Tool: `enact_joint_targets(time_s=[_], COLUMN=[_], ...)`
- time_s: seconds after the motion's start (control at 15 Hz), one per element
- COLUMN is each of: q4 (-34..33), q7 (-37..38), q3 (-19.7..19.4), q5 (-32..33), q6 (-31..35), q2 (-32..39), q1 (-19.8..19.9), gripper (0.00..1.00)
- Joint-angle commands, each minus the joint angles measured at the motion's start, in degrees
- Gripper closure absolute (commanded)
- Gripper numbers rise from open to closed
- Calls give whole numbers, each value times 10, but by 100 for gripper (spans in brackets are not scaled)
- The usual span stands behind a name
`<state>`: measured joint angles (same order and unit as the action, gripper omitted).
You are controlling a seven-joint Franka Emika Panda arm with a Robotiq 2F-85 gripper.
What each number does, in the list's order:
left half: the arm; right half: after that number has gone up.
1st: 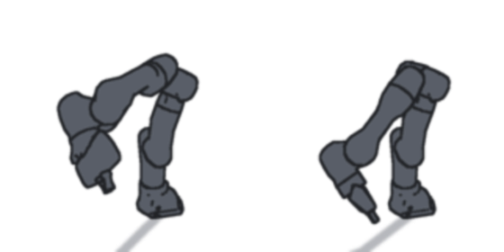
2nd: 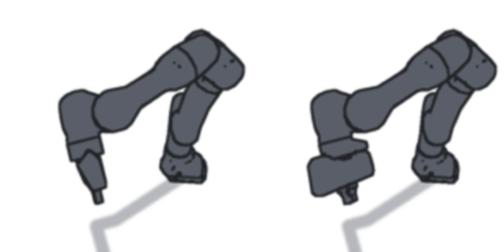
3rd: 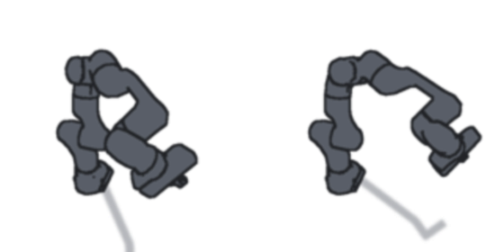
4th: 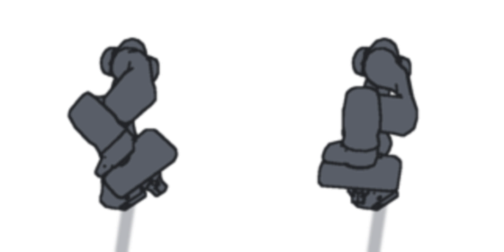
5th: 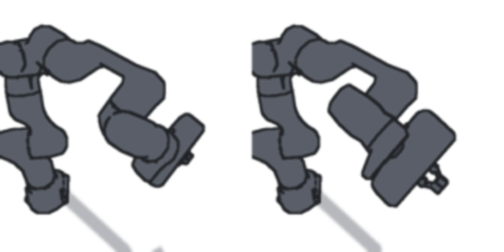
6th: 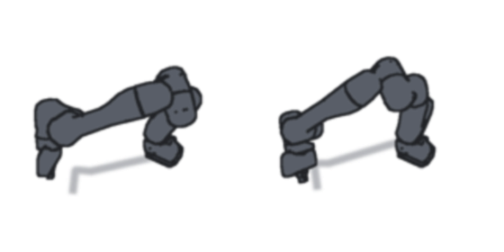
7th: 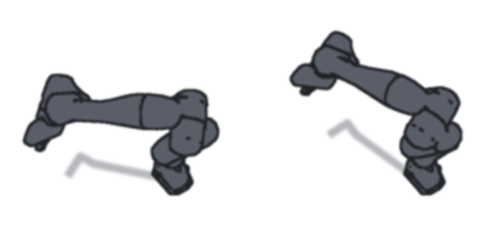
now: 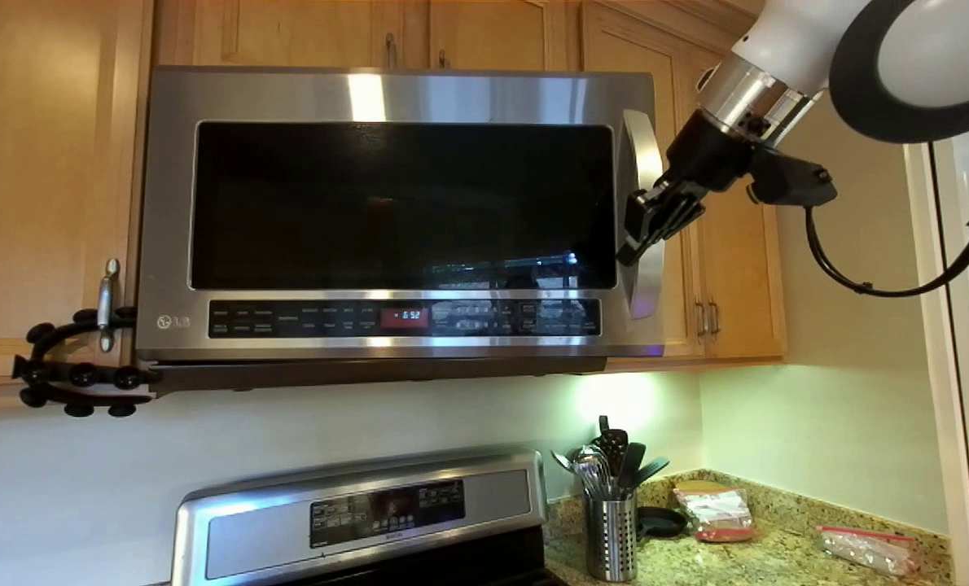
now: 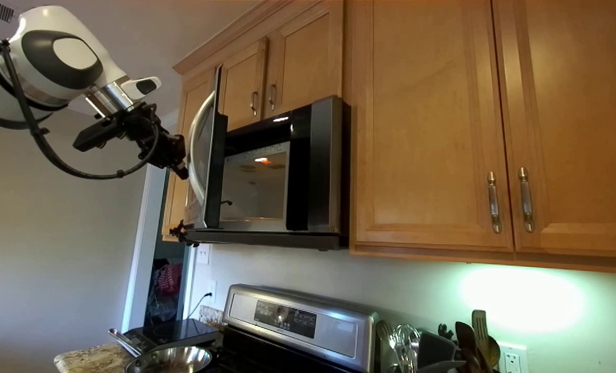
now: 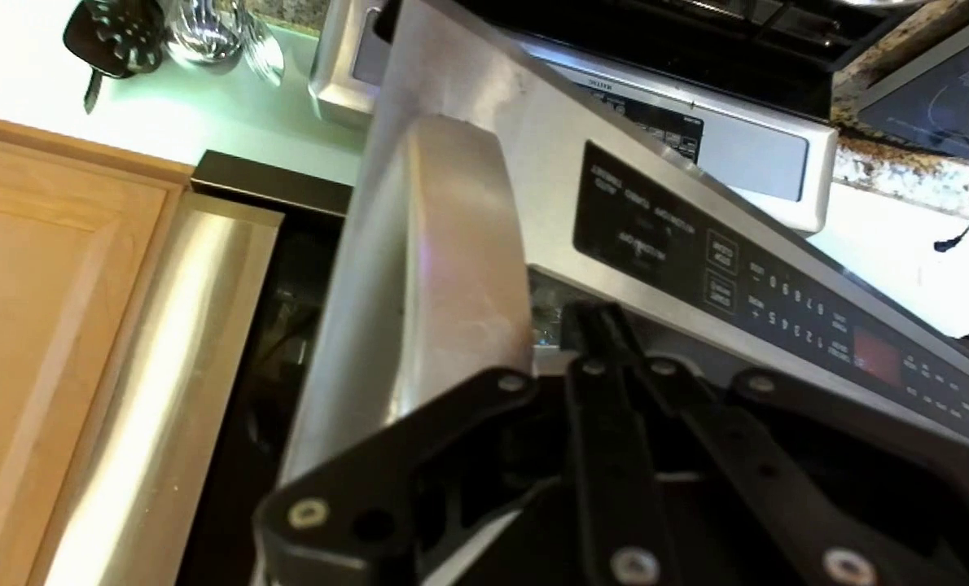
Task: Close the door of the microwave
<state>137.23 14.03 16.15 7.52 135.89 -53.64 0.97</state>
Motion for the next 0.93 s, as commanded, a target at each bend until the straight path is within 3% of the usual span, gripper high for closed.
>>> enact_joint_targets(time_s=[0.0, 0.13, 0.2, 0.27, 0.53, 0.67, 0.87], q4=[17, 18, 18, 18, 26, 33, 36], q7=[-32, -46, -52, -59, -61, -42, 4], q3=[-34, -45, -49, -51, -41, -23, 46], q5=[9, 8, 6, 6, -14, -60, -113], q6=[17, 18, 16, 14, -8, -16, 7], q2=[0, 3, 4, 3, -12, -20, -19], q1=[0, -2, -5, -7, -35, -80, -127], gripper=[100, 100, 94, 73, 58, 45, 25])
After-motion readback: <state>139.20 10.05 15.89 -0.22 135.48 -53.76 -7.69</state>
